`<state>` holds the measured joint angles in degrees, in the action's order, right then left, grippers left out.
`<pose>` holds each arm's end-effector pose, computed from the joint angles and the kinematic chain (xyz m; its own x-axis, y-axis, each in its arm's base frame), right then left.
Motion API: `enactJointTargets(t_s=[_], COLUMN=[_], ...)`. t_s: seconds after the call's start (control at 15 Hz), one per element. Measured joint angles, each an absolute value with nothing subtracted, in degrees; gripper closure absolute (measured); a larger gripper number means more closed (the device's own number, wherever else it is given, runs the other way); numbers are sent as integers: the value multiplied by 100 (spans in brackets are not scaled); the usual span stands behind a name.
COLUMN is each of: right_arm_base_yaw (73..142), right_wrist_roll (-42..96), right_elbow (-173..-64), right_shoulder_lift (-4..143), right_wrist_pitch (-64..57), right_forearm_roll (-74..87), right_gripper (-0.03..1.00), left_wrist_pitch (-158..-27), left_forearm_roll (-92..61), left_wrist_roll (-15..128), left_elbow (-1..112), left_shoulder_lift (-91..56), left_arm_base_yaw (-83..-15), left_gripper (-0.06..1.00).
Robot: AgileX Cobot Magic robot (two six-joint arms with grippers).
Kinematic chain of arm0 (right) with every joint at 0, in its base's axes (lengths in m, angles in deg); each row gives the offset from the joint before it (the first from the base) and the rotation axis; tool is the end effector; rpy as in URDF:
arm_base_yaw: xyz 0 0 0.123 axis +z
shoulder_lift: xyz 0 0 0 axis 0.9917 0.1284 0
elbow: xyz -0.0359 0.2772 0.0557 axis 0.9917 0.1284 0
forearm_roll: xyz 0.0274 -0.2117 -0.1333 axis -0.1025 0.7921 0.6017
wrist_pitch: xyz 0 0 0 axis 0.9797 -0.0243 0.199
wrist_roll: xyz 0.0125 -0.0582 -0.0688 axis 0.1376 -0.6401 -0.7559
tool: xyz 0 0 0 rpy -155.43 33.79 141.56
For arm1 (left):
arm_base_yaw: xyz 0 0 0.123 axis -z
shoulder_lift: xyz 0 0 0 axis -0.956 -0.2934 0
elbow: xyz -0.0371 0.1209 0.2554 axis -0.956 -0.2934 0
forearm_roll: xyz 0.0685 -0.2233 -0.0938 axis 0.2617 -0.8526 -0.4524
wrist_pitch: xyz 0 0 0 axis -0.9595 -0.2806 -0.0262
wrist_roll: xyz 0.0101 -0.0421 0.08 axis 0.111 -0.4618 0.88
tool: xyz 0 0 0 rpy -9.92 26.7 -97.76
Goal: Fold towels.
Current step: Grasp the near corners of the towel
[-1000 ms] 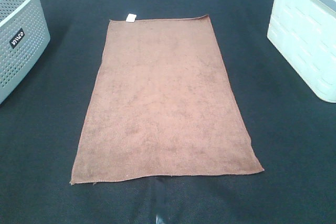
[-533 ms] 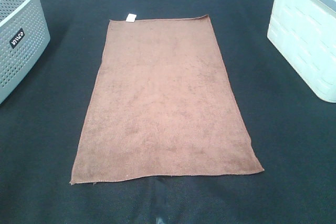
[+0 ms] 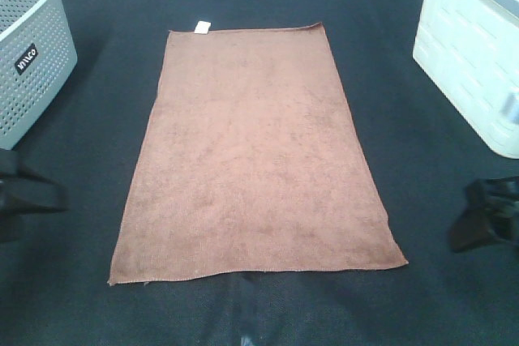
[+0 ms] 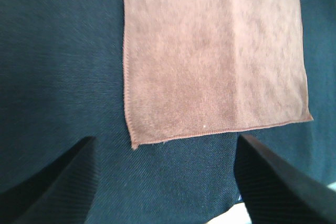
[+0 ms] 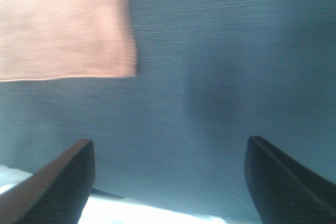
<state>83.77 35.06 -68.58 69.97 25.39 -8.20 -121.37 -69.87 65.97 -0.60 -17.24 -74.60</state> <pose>0.1904 0.0253 0.1812 -0.9652 0.0433 -0.2577 -0.0219 0.9693 0.2449 0.1912 -0.0403 0.1768 -0.8795 -0.3305 -0.3425 -0.0752 0.8070 -0.5857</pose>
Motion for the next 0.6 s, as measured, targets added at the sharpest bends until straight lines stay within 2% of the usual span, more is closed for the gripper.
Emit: enactJointTargets(t_s=[0.27,0.6], right_arm_base_yaw=[8377,8383], right_wrist_roll=[1718,1437], right_elbow=[-7036,-7528], right_shoulder_lift=[8154,8979], right_wrist_pitch=[2241,2046], right_forearm_roll=[-2562,-2872], right_gripper=[22,22], left_wrist_pitch=[-12463,-12486], left_forearm_roll=[-9084,-10023], left_wrist_roll=[9083,10258], left_elbow=[-42,-60], left_shoulder_lift=[-3386,-4234], left_arm_base_yaw=[-7425,-7168], left_gripper=[26,26])
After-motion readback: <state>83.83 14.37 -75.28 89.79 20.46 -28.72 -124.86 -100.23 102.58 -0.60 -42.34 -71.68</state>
